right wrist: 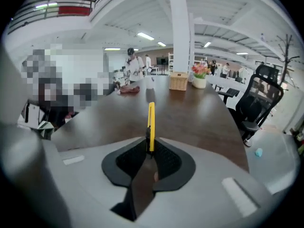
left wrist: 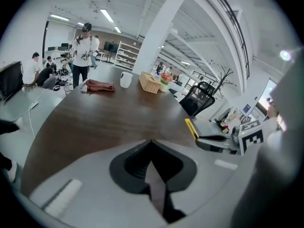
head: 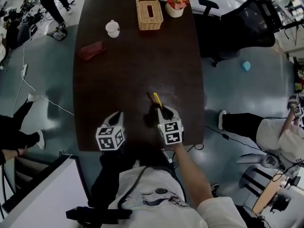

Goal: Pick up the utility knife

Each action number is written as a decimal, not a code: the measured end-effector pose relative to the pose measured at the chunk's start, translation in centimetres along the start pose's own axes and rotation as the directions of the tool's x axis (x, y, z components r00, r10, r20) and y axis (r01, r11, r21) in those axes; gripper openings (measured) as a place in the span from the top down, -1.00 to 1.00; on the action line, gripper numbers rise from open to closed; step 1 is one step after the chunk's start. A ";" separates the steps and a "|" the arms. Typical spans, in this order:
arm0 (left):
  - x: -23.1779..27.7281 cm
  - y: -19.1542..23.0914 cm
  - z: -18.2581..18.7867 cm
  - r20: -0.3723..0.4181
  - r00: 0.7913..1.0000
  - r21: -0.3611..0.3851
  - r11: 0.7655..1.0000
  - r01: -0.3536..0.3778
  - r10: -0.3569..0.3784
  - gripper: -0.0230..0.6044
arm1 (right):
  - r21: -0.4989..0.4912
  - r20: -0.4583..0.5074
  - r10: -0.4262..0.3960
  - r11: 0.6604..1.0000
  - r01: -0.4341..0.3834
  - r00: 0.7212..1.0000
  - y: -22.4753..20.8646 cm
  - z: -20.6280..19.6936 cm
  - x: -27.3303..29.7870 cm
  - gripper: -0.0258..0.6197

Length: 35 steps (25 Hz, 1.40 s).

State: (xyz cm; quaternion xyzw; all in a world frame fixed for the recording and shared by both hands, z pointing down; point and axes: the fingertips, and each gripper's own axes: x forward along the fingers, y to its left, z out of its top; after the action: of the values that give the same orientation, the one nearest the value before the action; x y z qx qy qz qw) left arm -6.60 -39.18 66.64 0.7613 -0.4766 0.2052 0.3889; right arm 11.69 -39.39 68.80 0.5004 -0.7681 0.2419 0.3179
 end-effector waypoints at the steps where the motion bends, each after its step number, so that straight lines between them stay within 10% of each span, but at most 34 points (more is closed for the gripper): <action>1: -0.3 -0.3 0.3 0.018 1.000 0.003 1.000 0.001 -0.001 0.94 | 0.019 0.045 -0.010 1.000 0.009 0.999 -0.2 1.0 -1.1 0.76; 22: -12.5 -5.7 2.7 0.363 0.931 0.074 0.995 -0.063 0.032 0.94 | 0.117 0.506 -0.093 0.992 0.039 0.857 0.2 9.0 -22.8 0.77; 35: -21.7 -4.2 -6.6 0.379 0.925 0.099 0.995 0.004 -0.041 0.94 | 0.147 0.559 -0.091 0.989 0.009 0.824 10.8 3.5 -31.2 0.76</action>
State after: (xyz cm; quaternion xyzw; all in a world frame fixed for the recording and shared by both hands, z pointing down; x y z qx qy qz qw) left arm -12.53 -20.70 54.19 0.8098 -0.5238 0.0721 0.2542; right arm 10.14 -18.51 43.09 0.5903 -0.7956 0.1274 0.0479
